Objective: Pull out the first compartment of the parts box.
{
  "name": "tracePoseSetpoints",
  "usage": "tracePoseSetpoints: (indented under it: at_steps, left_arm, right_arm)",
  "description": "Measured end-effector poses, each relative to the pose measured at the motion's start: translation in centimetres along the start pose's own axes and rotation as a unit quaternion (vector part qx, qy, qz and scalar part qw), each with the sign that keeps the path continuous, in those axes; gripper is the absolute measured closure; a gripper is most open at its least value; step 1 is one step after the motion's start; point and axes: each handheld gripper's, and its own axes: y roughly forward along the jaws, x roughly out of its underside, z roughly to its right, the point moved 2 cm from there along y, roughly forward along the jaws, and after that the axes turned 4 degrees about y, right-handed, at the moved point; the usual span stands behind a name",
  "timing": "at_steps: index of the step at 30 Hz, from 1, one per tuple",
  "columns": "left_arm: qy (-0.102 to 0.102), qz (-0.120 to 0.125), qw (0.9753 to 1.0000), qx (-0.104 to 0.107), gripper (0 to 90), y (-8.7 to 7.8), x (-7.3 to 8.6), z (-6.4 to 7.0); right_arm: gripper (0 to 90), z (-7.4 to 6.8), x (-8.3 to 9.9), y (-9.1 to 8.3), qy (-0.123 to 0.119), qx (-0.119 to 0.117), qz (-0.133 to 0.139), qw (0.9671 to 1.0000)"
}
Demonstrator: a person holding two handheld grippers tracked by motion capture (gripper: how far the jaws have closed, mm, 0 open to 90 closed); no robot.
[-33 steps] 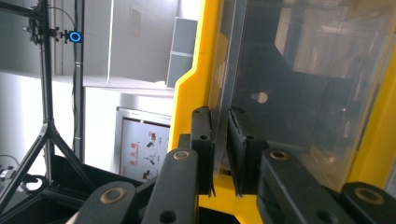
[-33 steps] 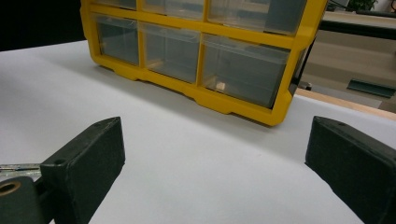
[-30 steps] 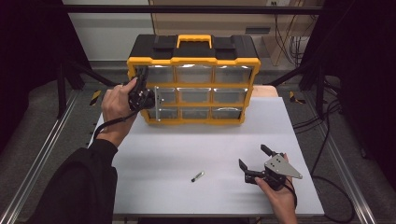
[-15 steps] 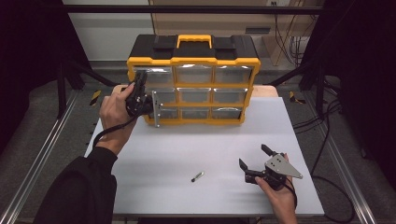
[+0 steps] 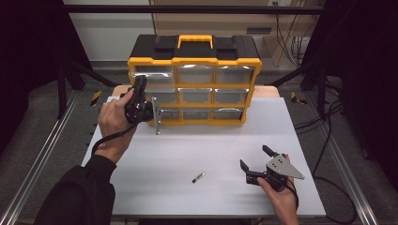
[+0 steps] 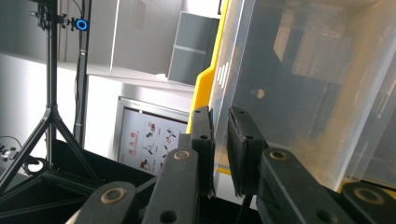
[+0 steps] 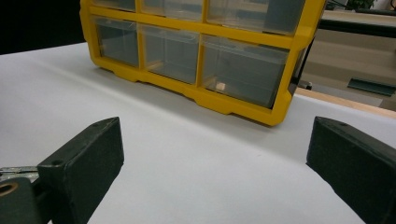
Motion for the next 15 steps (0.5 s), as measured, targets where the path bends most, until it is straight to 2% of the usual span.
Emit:
tracePoseSetpoints:
  at_steps: [15]
  left_arm:
    - [-0.005, 0.001, 1.0000, 0.001, 80.2, -1.01, 0.03, -0.21]
  right_arm:
    - [3.4, -0.18, 0.01, 0.06, -0.002, -0.003, -0.002, 1.0000]
